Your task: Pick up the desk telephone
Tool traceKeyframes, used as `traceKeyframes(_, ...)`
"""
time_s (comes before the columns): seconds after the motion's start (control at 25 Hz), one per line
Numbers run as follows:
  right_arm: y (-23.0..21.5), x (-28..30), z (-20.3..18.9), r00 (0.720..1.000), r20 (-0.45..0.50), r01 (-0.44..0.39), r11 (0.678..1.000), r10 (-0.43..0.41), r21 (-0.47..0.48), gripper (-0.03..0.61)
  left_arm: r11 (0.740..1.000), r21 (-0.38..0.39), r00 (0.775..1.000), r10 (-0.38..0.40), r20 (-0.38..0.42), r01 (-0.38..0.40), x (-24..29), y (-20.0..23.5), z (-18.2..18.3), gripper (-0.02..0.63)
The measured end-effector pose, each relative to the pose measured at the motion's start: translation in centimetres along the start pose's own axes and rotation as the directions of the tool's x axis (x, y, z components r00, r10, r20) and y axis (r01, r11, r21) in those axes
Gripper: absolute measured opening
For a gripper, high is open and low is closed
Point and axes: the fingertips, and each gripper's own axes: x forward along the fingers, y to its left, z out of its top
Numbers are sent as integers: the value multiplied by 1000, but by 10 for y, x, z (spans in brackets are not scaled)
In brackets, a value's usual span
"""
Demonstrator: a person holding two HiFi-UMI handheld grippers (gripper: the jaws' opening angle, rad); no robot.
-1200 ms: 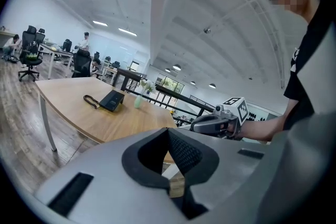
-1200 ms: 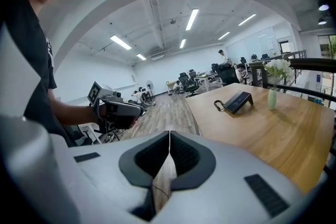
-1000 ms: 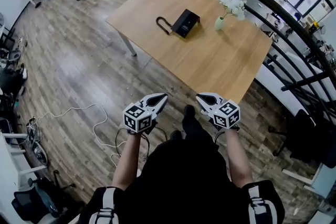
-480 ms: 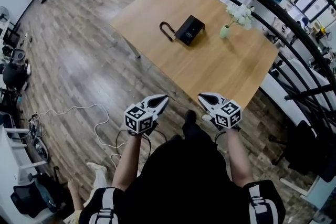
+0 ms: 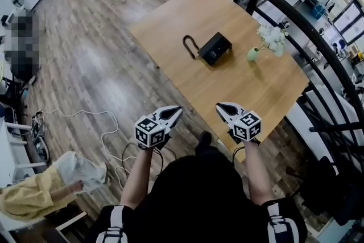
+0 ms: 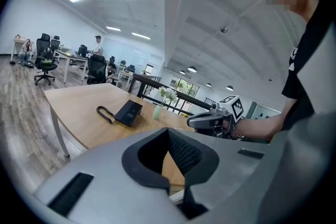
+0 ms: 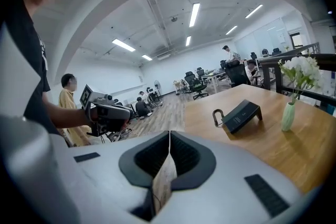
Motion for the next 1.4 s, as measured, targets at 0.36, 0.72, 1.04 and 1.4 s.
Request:
traceKeyframes(0.36,-42,6,11,999,-21,-24,999,25,25,23,1000,-5,1000,9,-17,-9,42,13,25,21)
traceKeyframes(0.72,-89,-2,18,1000,-9,-4,999,5,47,23,1000,14,1000,3,-27,-3,86,24,41,21)
traceKeyframes(1.04,-110,9,19,999,3,44,994,-44,99,23,999,28,996,-45,-72,47,107,45,54,21)
traceKeyframes(1.4,-144,60,56,984,19,171,973,-176,158,23,984,43,977,-165,-138,172,138,124,97,21)
